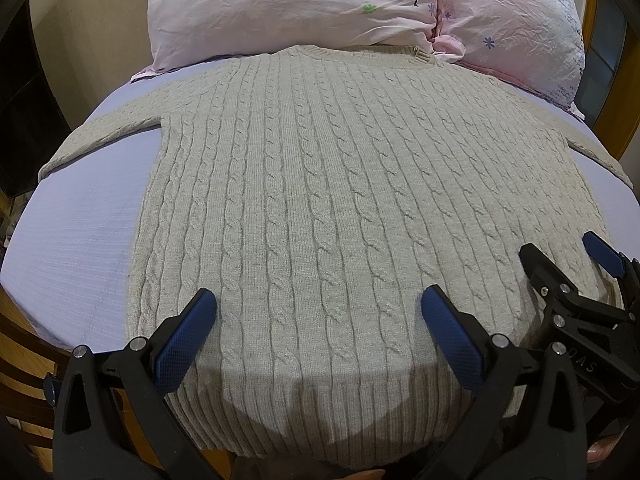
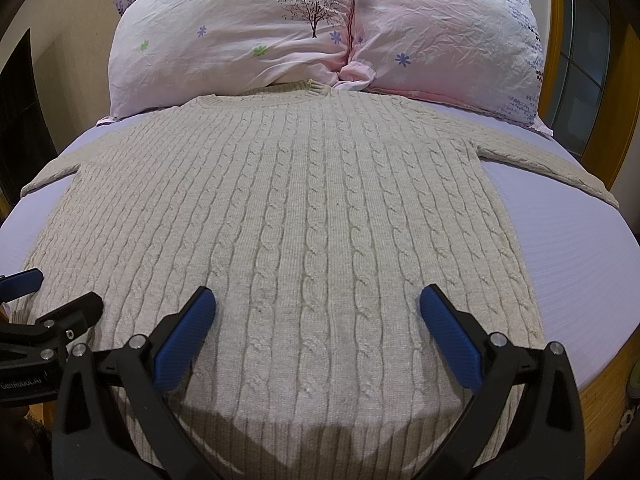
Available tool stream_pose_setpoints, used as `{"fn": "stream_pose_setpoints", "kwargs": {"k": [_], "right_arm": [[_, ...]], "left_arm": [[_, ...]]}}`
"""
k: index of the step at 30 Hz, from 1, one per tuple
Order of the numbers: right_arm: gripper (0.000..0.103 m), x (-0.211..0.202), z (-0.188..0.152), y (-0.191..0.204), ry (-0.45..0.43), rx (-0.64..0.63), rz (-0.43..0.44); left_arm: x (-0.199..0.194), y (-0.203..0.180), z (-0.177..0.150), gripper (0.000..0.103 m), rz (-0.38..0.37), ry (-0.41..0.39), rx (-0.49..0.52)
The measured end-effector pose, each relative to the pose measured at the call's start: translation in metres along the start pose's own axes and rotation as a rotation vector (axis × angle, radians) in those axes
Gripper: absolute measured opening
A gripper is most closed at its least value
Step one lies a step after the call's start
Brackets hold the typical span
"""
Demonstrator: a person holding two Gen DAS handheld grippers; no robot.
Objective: Fold small clothes
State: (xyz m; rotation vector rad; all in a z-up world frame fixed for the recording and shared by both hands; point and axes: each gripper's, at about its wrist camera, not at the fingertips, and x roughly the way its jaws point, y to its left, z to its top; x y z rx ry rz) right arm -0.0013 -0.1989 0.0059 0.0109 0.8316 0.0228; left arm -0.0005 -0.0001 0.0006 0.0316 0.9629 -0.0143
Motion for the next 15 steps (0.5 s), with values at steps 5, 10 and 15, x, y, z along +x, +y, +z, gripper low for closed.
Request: {"fn": "stream_pose_setpoints", "kwargs": {"k": [5, 10, 15], "right_arm": [[0.101, 0.0, -0.0001, -0.0002, 0.0, 0.0, 0.0], [0.101, -0.0001, -0.0003, -0.0004, 0.0, 0.0, 0.0], [0.101, -0.0001, -0.0004, -0.0003, 0.0, 0.0, 0.0]], "left_arm": [[0.0, 0.0, 0.0001, 0.102, 0.0, -0.001, 0.0], [0.0008, 0.0004, 0.0017, 0.102, 0.0, 0.0, 0.0], [0.0006, 0.0003, 0.0014, 0.102, 0.0, -0.001, 0.0]]}}
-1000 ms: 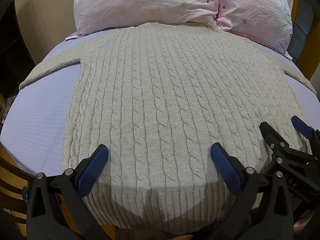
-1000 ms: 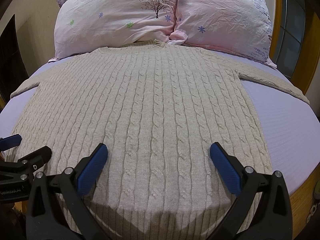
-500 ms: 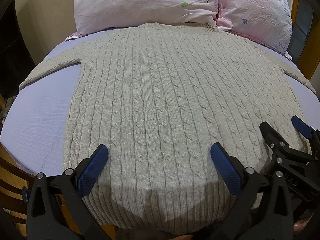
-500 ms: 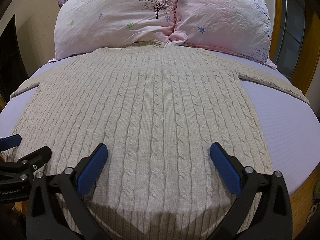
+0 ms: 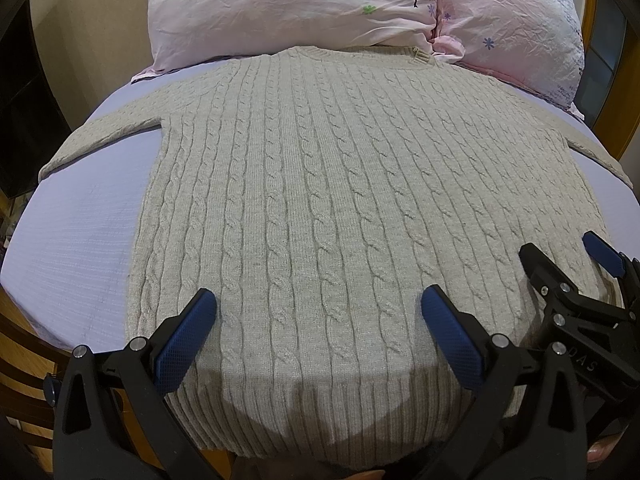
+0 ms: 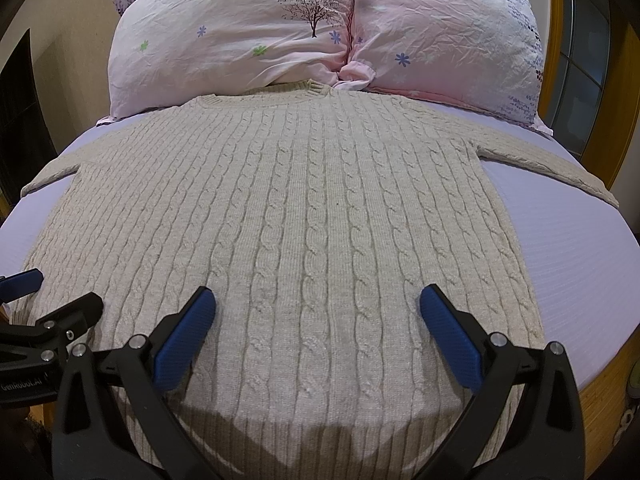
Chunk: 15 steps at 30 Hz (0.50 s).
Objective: Fold small clothes
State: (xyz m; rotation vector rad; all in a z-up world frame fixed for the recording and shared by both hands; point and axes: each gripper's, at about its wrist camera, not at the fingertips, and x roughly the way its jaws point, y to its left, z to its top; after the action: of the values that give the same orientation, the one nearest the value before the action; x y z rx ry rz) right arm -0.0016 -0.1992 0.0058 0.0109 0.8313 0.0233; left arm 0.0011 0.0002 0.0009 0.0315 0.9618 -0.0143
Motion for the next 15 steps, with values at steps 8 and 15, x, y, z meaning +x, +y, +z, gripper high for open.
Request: {"fn": "stream_pose_setpoints", "kwargs": {"k": [8, 15], "right_arm": [[0.101, -0.002, 0.002, 0.0, 0.0, 0.0, 0.0], [0.101, -0.01, 0.011, -0.006, -0.032, -0.038, 0.049]], "left_arm": [[0.0, 0.0, 0.0, 0.102, 0.0, -0.001, 0.0], [-0.002, 0.001, -0.005, 0.102, -0.002, -0.043, 0.018]]}}
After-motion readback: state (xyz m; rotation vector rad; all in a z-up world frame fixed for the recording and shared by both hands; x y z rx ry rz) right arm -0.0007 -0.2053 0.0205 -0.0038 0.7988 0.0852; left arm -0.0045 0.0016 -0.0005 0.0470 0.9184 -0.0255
